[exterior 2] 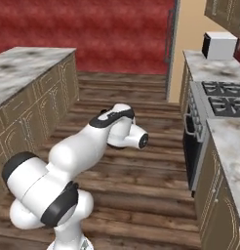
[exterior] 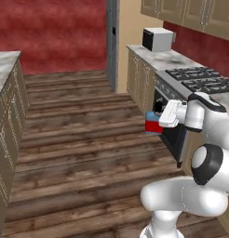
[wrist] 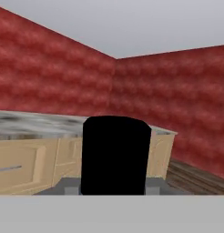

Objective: Move the drinks to the dining counter.

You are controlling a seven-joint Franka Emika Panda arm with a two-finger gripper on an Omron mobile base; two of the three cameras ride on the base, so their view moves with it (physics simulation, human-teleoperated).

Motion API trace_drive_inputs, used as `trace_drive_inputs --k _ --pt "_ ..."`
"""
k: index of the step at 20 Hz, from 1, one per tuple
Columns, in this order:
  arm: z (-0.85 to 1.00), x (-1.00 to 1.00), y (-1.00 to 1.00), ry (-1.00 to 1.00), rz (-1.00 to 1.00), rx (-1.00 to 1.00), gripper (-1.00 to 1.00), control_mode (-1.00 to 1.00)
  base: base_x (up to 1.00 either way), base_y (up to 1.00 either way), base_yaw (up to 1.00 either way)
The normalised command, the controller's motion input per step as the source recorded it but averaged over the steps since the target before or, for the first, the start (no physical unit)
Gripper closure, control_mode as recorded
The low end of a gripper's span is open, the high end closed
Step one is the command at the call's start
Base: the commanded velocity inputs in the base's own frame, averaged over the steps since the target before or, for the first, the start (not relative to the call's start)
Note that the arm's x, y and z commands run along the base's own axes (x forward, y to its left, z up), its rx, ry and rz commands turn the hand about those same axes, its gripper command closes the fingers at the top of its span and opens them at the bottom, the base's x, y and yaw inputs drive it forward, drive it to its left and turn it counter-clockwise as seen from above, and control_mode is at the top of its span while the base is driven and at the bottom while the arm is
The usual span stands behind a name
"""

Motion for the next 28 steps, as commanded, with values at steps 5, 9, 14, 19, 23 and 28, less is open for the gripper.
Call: trace_drive_inputs --k 5,9,14,19,23,28 --pt "0.0 0.0 0.0 0.0 0.0 0.0 1.0 1.0 -0.71 0.56 0.19" --pt "0.0 0.0 0.0 0.0 0.0 0.0 1.0 1.0 -0.9 0.57 0.16" --pt "0.0 0.0 0.0 0.0 0.0 0.0 1.0 1.0 -0.74 0.54 0.05" --pt "0.0 0.0 0.0 0.0 0.0 0.0 1.0 1.0 -0.33 0.79 0.0" --pt "0.0 0.0 0.0 0.0 0.0 0.0 1.0 1.0 -0.24 0.96 0.0" --pt "0.0 0.0 0.0 0.0 0.0 0.0 1.0 1.0 -0.28 1.0 0.0"
